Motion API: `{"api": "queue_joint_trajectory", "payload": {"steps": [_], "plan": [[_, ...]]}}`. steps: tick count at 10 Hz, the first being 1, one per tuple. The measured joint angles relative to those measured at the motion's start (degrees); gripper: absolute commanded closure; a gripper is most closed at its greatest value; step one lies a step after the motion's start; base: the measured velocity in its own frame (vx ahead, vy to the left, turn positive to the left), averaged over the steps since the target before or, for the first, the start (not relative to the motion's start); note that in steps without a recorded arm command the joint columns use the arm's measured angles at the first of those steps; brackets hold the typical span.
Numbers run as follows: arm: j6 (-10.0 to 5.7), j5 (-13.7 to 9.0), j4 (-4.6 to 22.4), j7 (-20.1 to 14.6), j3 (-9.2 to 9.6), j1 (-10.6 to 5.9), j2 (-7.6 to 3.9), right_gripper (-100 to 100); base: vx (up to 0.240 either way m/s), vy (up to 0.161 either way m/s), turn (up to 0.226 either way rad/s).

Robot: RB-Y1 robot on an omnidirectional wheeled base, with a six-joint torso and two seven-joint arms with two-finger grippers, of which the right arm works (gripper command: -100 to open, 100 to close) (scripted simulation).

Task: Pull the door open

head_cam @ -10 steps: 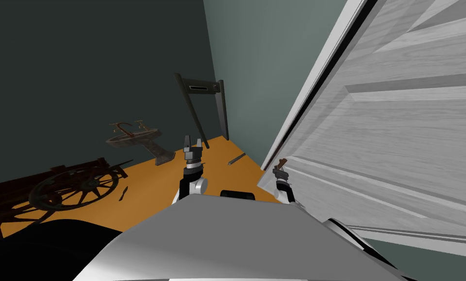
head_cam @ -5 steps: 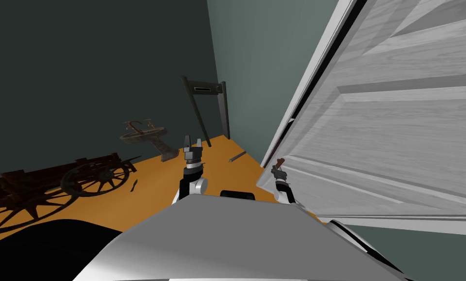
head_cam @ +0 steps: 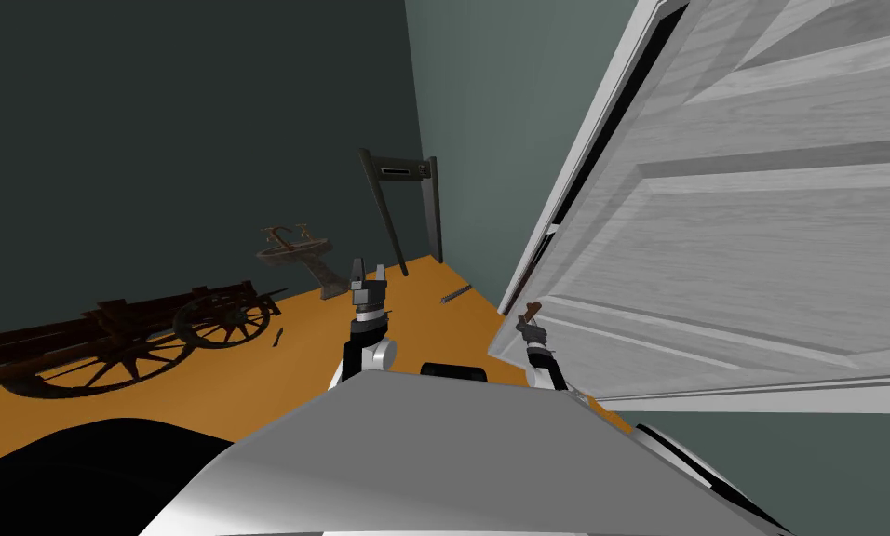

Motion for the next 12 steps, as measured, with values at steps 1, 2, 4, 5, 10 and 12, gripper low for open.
{"api": "queue_joint_trajectory", "payload": {"steps": [1,2,4,5,10,12], "plan": [[-0.03,0.3,-0.2,-0.5,0.62,0.12,-0.36,100,-0.223,-0.058,0.08],[-0.17,0.6,-0.4,-1.0,1.27,0.26,-0.63,100,-0.102,-0.026,0.035],[-0.3,0.9,-0.6,-1.5,2.0,0.5,-0.89,100,-0.155,-0.036,0.078],[-0.66,1.2,-0.7,-2.0,2.67,0.51,-1.31,100,-0.205,-0.045,0.067],[-2.32,2.6,-1.9,-5.1,6.56,1.58,-3.69,100,-0.208,-0.033,0.066],[-2.72,3.0,-1.7,-6.0,7.65,1.87,-4.03,100,-0.099,-0.03,0.041]]}}
